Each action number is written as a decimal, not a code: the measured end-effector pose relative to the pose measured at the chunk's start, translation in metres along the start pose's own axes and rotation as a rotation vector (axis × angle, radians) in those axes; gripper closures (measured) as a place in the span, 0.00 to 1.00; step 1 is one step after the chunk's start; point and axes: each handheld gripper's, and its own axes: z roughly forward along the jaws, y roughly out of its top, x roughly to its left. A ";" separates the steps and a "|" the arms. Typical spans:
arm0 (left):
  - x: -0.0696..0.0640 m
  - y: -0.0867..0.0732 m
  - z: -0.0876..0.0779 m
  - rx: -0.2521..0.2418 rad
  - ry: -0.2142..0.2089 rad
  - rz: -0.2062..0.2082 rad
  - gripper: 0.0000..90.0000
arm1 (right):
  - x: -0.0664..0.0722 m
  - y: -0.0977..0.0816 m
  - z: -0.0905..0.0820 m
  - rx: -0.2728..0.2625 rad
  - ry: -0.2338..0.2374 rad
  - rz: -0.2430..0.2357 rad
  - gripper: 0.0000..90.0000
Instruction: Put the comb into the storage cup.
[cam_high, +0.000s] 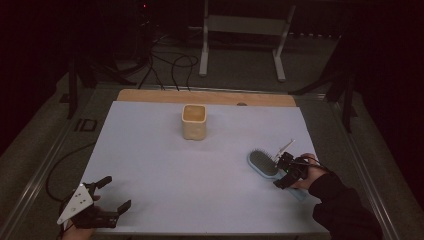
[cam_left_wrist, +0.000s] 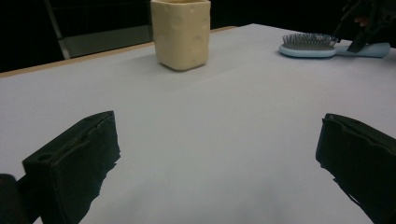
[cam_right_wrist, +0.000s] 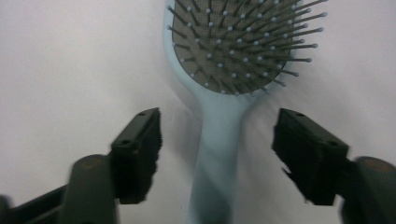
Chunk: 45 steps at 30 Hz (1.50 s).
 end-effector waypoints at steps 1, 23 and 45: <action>0.000 0.000 0.000 -0.001 -0.001 0.000 0.00 | 0.000 0.000 0.000 0.003 0.004 0.000 0.40; 0.000 0.000 0.000 0.000 -0.002 0.001 0.00 | -0.005 0.005 0.014 0.066 0.004 0.052 0.73; 0.000 -0.001 0.001 0.006 -0.007 -0.002 0.00 | 0.007 0.006 0.016 0.077 -0.071 0.057 0.78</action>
